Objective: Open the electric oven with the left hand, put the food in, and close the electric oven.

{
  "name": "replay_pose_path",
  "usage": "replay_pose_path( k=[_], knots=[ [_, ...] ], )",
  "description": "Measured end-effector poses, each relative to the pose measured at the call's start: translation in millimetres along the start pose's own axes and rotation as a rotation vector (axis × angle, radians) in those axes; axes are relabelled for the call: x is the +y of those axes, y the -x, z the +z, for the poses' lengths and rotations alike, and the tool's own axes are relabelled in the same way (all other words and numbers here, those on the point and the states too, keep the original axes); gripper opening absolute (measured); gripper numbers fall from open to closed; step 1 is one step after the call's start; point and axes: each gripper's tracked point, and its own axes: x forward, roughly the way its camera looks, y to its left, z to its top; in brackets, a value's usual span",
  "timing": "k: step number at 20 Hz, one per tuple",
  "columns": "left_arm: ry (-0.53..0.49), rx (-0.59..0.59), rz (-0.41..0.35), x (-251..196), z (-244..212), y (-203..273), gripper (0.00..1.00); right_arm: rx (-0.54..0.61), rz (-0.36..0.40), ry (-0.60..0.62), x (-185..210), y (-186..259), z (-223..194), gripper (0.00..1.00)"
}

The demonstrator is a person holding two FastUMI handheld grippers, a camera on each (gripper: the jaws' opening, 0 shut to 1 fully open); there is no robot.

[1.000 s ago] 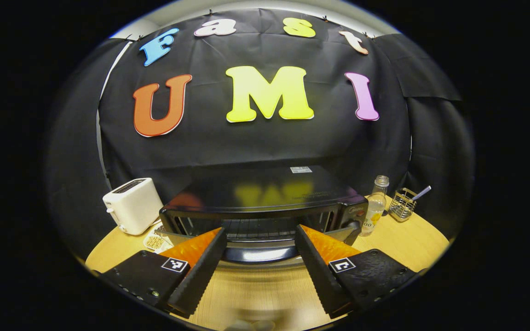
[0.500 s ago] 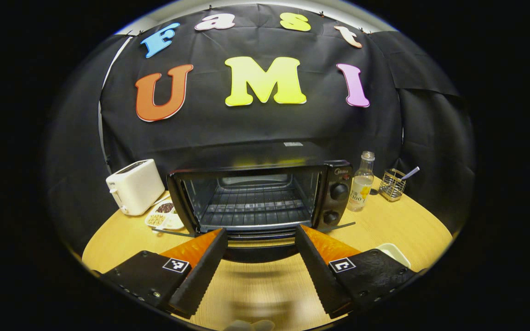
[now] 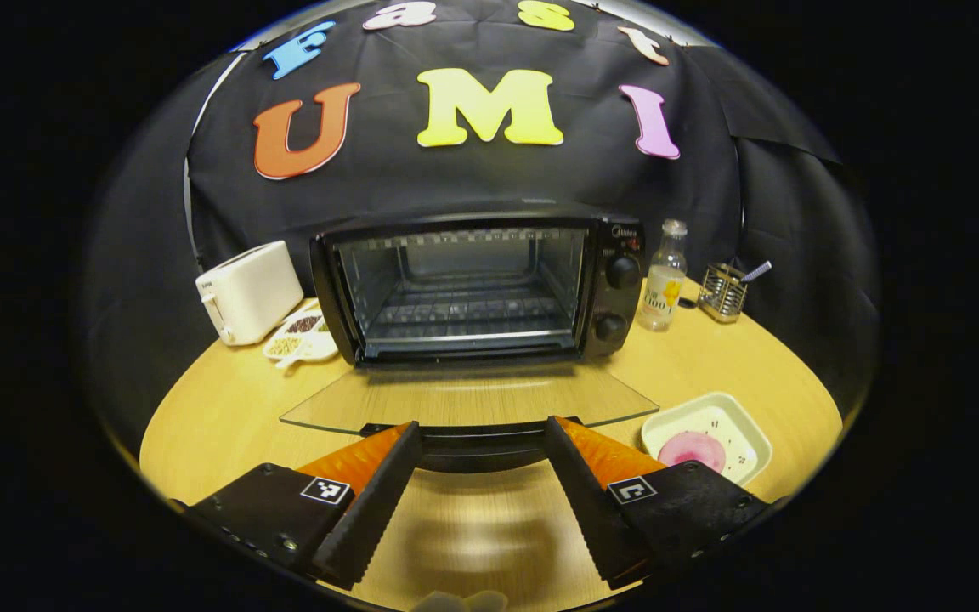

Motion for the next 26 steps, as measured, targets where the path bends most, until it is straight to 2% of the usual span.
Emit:
replay_pose_path(
  k=[3,6,10,14,20,26],
  knots=[
    [0.017,0.022,-0.001,0.1,-17.0,-5.6,0.96,0.007,-0.012,0.0,-4.9,5.3,-3.4,1.0],
    [0.025,0.093,-0.003,-1.5,-35.3,-12.0,0.95,0.021,-0.024,-0.003,-10.6,10.5,-11.5,1.0],
    [0.003,0.105,-0.004,-2.3,-40.0,-15.4,0.95,0.034,-0.032,-0.006,-16.9,13.4,-19.1,1.0],
    [0.027,0.123,-0.003,-3.4,-41.3,-14.9,0.96,0.042,-0.027,-0.014,-18.8,11.4,-25.0,1.0],
    [0.035,0.071,0.021,5.0,-26.8,3.7,0.96,0.051,-0.005,-0.031,-26.4,-6.8,-33.2,1.0],
    [0.031,-0.046,0.044,14.2,14.9,66.6,0.96,0.144,0.072,-0.051,-32.2,-58.6,-68.5,1.0]
  ],
)
